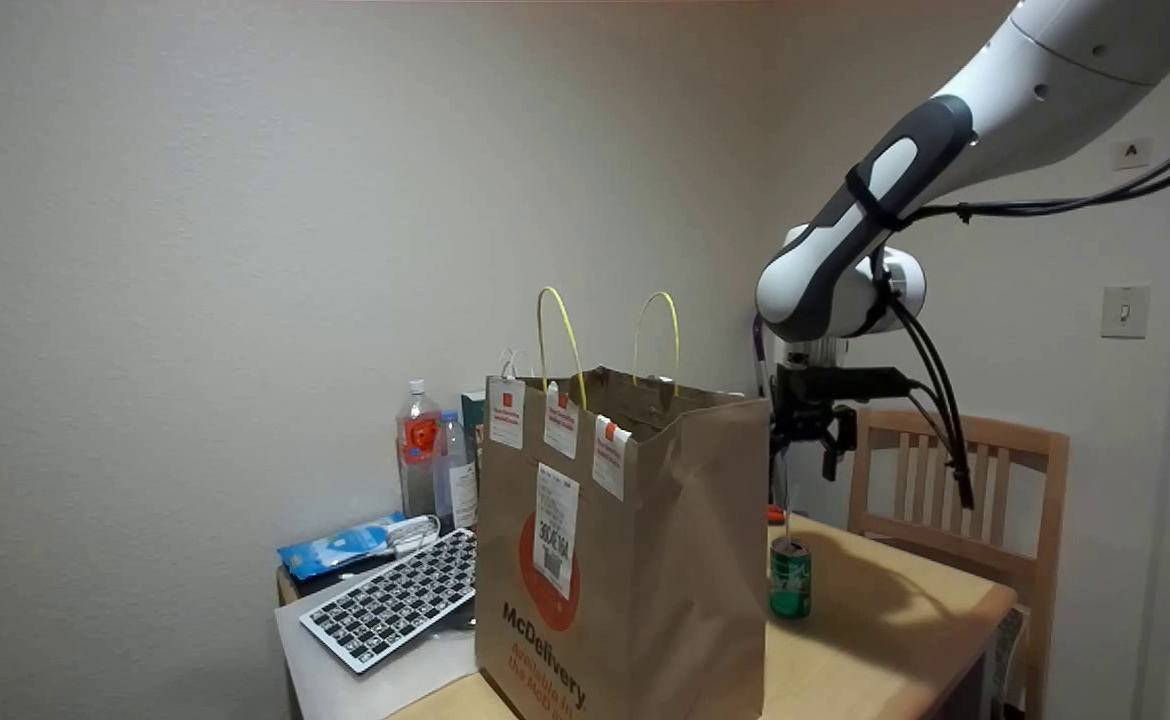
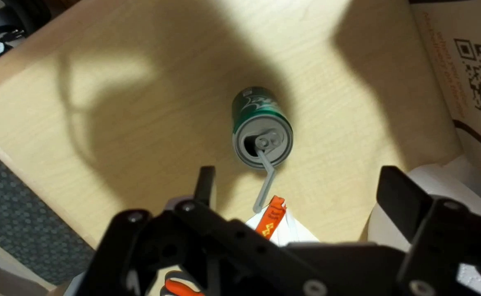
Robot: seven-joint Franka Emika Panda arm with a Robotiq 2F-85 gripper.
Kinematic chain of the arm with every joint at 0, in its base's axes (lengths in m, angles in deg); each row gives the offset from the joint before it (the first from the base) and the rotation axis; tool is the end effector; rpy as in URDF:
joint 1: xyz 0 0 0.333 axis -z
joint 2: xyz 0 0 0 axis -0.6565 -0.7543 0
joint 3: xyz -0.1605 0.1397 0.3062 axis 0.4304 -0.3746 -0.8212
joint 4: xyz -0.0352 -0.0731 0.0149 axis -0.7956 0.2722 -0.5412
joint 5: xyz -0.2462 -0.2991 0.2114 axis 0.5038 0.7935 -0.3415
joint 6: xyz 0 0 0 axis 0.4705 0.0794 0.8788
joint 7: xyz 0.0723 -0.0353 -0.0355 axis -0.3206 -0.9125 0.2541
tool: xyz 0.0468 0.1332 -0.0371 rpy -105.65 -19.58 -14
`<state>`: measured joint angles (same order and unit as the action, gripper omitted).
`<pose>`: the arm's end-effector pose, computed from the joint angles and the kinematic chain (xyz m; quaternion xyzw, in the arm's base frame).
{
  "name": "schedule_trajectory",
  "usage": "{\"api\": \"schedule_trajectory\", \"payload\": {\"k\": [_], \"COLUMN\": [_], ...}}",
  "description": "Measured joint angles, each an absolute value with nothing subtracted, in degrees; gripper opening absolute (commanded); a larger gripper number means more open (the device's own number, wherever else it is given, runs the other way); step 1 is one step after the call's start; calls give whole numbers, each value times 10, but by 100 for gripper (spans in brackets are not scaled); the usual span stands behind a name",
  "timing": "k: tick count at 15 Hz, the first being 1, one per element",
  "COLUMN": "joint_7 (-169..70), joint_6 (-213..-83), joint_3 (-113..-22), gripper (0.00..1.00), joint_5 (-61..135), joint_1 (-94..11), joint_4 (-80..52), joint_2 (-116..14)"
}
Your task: Remove the straw from the can
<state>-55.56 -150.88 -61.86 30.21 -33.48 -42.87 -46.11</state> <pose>0.6015 -0.1826 0.3128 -0.9644 0.2610 -0.0433 0.0049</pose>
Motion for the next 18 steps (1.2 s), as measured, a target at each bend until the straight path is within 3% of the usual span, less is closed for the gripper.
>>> {"api": "schedule_trajectory", "payload": {"k": [14, 15, 16, 18], "joint_7": [-548, -548, -548, -548], "joint_6": [-1509, -1509, -1509, -1509], "joint_3": [-618, -618, -618, -618], "gripper": [100, 97, 74, 70], "joint_5": [273, 273, 273, 273], "joint_1": [-314, -314, -314, -315], "joint_4": [-377, -374, -373, -373], "joint_2": [-536, -540, -541, -541]}}
